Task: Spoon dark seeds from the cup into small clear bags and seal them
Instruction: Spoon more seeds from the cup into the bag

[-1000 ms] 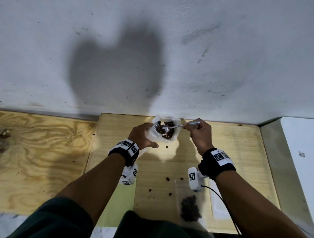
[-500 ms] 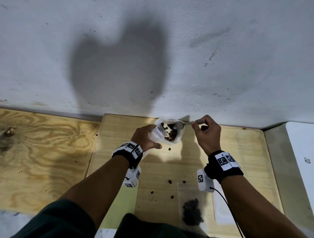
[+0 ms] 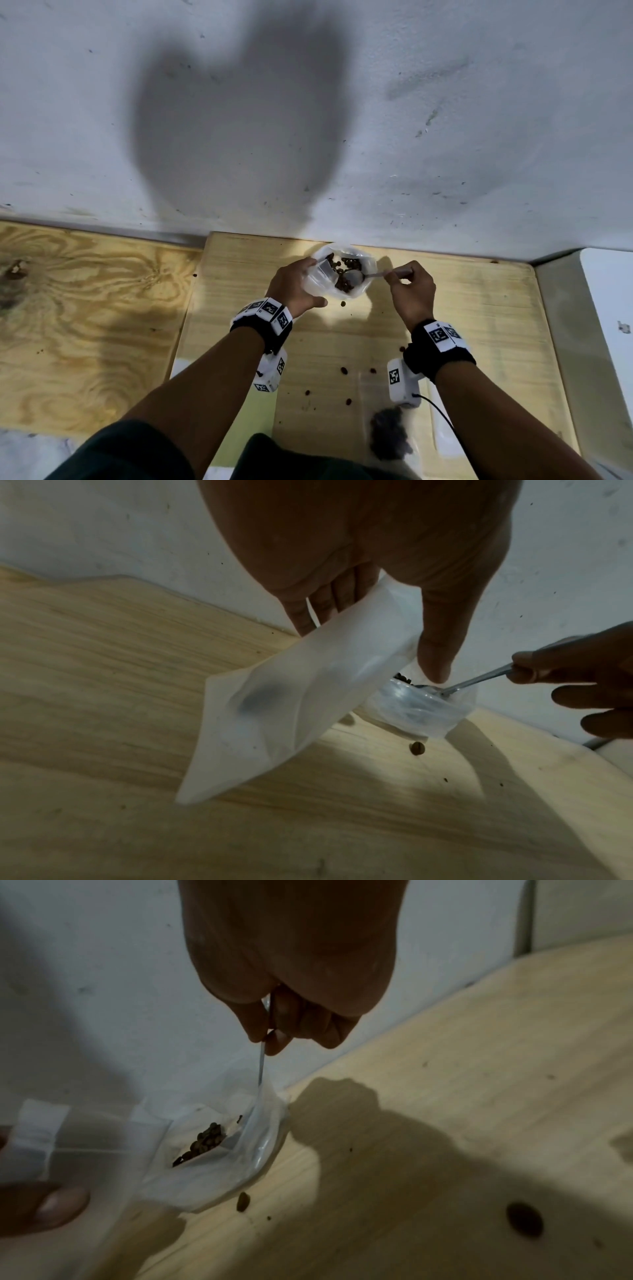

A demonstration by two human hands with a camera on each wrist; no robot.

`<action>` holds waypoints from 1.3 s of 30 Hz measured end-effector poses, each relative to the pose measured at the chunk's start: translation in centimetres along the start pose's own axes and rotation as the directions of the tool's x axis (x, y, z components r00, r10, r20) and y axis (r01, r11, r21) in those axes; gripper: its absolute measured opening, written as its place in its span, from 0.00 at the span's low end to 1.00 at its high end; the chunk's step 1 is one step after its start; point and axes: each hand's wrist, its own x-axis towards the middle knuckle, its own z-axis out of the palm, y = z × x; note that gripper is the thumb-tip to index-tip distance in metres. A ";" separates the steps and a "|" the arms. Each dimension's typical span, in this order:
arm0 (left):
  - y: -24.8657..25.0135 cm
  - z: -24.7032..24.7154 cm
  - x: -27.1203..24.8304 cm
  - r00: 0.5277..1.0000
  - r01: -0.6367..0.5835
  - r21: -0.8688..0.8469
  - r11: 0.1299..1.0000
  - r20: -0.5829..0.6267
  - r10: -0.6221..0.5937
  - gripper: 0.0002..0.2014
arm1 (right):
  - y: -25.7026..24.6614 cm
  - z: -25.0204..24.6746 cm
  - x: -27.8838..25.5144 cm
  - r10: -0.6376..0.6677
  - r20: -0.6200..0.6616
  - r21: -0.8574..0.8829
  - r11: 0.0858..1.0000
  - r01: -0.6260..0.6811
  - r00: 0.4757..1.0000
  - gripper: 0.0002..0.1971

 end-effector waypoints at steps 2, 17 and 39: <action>0.1 0.1 0.1 1.000 0.006 -0.011 1.000 -0.004 -0.006 0.48 | 0.4 0.4 -0.1 0.084 -0.006 0.050 0.995 -0.084 0.996 0.06; 0.3 0.2 -0.1 0.999 0.010 -0.024 1.000 0.032 -0.010 0.48 | -0.7 7.3 -2.9 0.448 -0.007 0.307 0.852 -0.424 0.894 0.07; 1.1 -1.5 0.8 0.998 -0.005 0.079 0.997 0.060 0.000 0.49 | -2.4 -1.9 -0.4 0.349 0.031 0.447 0.833 -0.325 0.937 0.10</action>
